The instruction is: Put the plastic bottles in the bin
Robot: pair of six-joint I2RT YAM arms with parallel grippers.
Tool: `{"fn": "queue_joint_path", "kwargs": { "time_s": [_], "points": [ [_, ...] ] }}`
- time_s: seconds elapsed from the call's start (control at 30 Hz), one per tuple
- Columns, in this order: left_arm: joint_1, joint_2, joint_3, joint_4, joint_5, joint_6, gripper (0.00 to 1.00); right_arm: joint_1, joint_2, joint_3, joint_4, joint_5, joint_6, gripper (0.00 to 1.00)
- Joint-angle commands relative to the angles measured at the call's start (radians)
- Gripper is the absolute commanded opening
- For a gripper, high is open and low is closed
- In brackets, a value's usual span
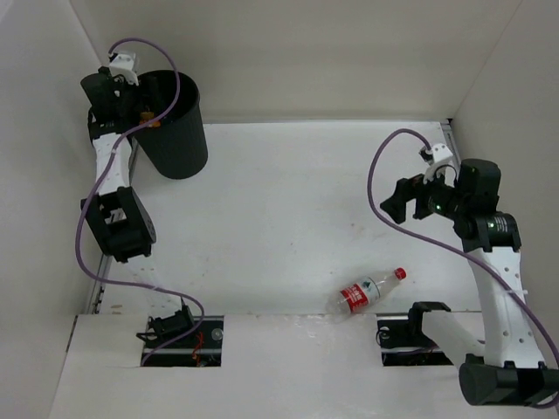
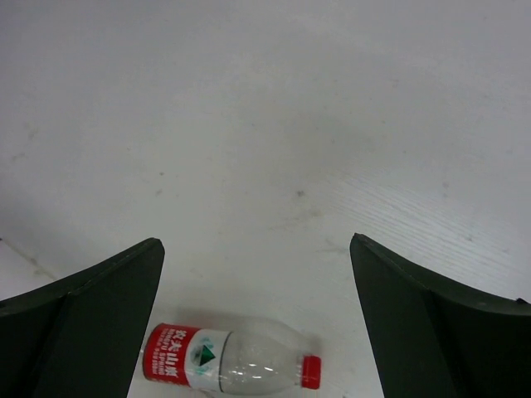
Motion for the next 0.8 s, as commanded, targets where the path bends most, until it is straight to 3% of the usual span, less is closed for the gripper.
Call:
{"fn": "queue_joint_path", "kwargs": {
  "time_s": [0.0,0.27,0.37,0.5,0.67,0.77],
  "points": [
    [-0.02,-0.208,-0.011,0.058,-0.061,-0.007,1.0,0.04,0.031,-0.01,-0.049,0.13,-0.154,1.0],
    [-0.041,-0.708,-0.232,-0.149,-0.283,0.071,1.0,0.262,-0.007,-0.213,-0.057,0.329,-0.551,1.0],
    [-0.024,-0.858,-0.316,-0.249,-0.299,0.105,1.0,0.365,-0.013,-0.299,-0.089,0.397,-0.722,1.0],
    [-0.015,-1.047,-0.456,-0.255,-0.271,0.177,1.0,0.463,-0.048,-0.365,-0.132,0.434,-0.894,1.0],
    [-0.003,-1.124,-0.463,-0.316,-0.271,0.192,1.0,0.5,-0.102,-0.412,-0.227,0.429,-1.173,1.0],
    [0.008,-1.123,-0.444,-0.333,-0.273,0.194,1.0,0.504,-0.084,-0.382,-0.33,0.411,-1.238,1.0]
  ]
}}
